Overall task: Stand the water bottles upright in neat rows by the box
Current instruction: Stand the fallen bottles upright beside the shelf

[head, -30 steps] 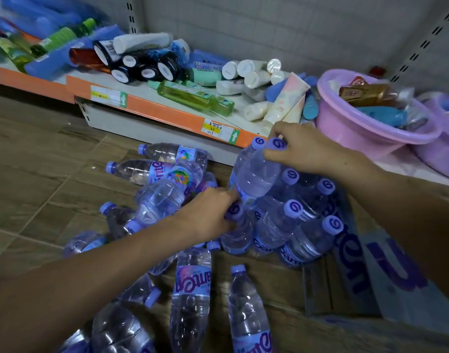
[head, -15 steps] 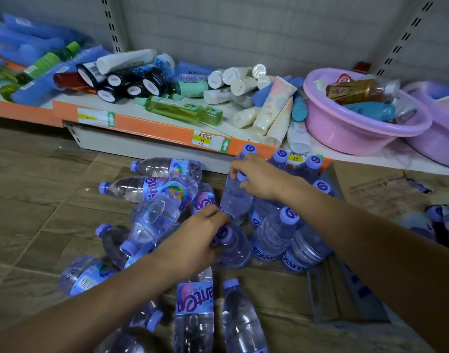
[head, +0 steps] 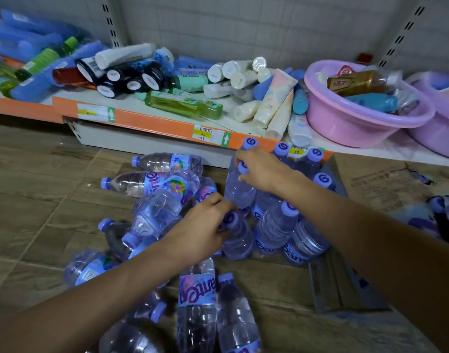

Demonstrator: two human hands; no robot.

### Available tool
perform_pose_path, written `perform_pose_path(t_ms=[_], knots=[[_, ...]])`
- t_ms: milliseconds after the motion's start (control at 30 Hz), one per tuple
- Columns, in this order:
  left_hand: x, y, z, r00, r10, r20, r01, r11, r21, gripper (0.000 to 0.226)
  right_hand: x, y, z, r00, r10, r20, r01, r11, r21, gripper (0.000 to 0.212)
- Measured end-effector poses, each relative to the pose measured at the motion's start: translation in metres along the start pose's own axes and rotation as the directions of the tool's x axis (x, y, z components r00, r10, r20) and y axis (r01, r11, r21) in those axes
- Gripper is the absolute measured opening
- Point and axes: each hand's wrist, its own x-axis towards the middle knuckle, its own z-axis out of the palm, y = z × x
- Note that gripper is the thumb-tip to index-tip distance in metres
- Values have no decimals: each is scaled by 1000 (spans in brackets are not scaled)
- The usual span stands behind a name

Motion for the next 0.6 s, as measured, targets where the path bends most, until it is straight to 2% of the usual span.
perform_pose_path(t_ms=[167,400,467,600], knots=[[22,9,2,999,-11,30,10,999,43,37,1,7,5,1000,14,2,-14,997,69,29],[55,22,-1,996,-39,86,26,989,144,39,7,16,3,998,-39,50,32,990,137,29],[58,21,-3,993,-9,116,-10,987,158,34,7,16,3,999,-38,36,33,989,143,27],[58,14,-12,946,124,298,-166,979,117,44,6,16,4,998,-55,41,50,991,124,29]])
